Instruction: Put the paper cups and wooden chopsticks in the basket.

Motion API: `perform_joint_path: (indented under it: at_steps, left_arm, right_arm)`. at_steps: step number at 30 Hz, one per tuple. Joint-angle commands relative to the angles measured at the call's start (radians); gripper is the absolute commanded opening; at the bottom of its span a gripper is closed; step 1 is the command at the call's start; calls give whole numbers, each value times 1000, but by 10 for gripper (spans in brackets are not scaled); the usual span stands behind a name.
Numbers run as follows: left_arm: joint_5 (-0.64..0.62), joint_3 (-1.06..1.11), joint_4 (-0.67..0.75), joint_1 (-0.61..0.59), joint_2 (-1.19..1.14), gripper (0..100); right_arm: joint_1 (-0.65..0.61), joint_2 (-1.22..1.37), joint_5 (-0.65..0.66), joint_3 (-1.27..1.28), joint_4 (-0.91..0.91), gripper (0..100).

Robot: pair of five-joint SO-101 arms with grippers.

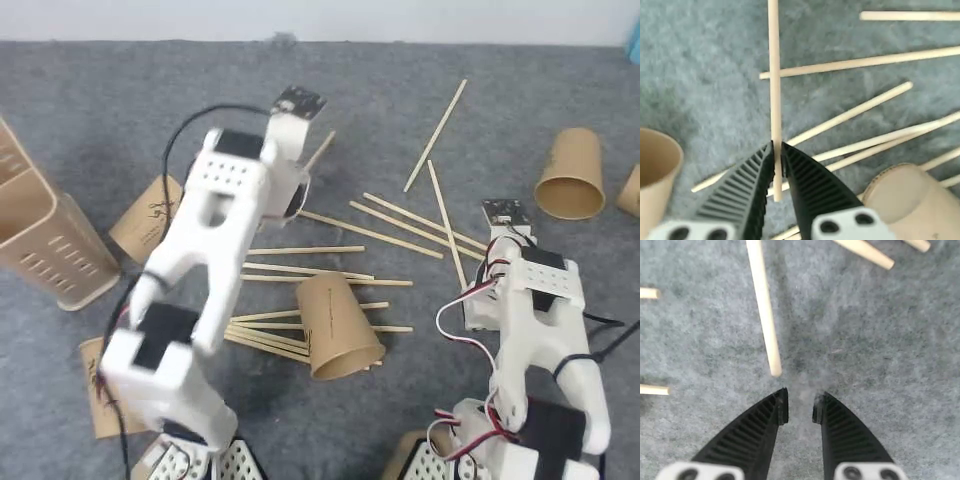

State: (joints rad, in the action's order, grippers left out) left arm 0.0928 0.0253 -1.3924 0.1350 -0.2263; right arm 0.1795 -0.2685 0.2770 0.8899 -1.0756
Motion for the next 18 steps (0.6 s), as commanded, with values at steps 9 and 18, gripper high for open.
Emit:
perform_joint_path:
  at_steps: [9, 18]
  left_arm:
    - [-5, 817, 489, -107, 514, 13]
    - [37, 1112, 603, -49, 809, 149]
  right_arm:
    - [45, -54, -31, -11, -2, 86]
    - [61, -61, -68, -12, -12, 91]
